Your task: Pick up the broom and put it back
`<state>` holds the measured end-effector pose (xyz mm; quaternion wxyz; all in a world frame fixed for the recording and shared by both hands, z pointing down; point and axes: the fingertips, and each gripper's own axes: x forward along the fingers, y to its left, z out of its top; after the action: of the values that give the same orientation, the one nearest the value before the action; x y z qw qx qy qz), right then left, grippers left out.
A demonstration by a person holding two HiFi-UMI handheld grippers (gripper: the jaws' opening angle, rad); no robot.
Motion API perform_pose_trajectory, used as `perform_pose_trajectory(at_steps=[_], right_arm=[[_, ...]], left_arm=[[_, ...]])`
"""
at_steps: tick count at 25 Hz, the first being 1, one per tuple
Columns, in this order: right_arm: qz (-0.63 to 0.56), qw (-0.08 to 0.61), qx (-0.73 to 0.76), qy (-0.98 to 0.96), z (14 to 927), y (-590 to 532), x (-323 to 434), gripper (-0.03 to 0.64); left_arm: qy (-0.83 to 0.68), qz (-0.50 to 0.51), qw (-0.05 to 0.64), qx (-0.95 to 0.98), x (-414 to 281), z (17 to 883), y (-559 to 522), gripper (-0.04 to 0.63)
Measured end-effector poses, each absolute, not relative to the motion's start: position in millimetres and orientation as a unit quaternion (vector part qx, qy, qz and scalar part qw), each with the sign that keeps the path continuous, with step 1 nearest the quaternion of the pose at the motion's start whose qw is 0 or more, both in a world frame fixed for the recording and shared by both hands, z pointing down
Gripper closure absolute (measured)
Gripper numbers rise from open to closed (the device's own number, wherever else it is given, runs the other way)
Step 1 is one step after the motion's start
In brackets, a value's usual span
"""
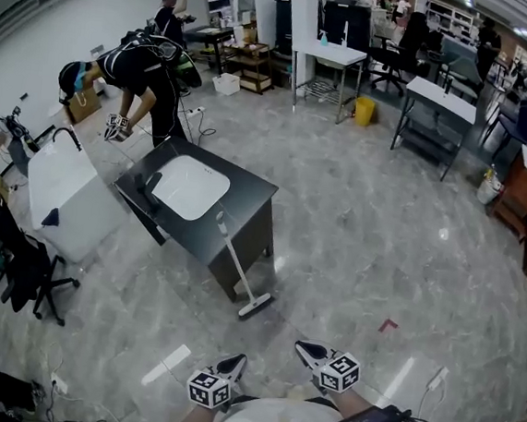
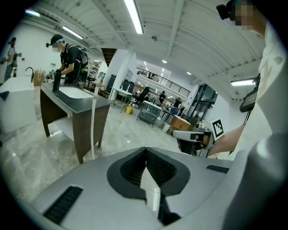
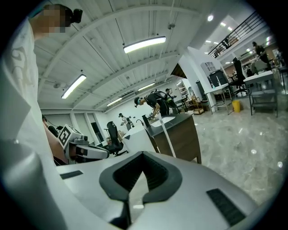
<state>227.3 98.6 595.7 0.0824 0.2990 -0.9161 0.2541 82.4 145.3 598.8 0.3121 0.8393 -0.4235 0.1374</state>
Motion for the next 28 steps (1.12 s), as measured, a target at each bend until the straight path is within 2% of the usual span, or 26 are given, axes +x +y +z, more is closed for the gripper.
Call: perform_pose_trajectory(at_steps=[15, 28], right_arm=[[0.249, 0.130, 0.320, -0.905, 592.9, 70.4, 114.1, 0.601], [0.250, 0.127, 0.370, -0.886, 585.2, 52.8, 32.2, 0.600]], left_arm=[[-0.402, 0.117, 0.318, 0.851, -33.8, 601.1, 97.0, 0.583], [-0.383, 0.117, 0.319, 0.859, -122.5, 601.8, 104.5, 0.583]])
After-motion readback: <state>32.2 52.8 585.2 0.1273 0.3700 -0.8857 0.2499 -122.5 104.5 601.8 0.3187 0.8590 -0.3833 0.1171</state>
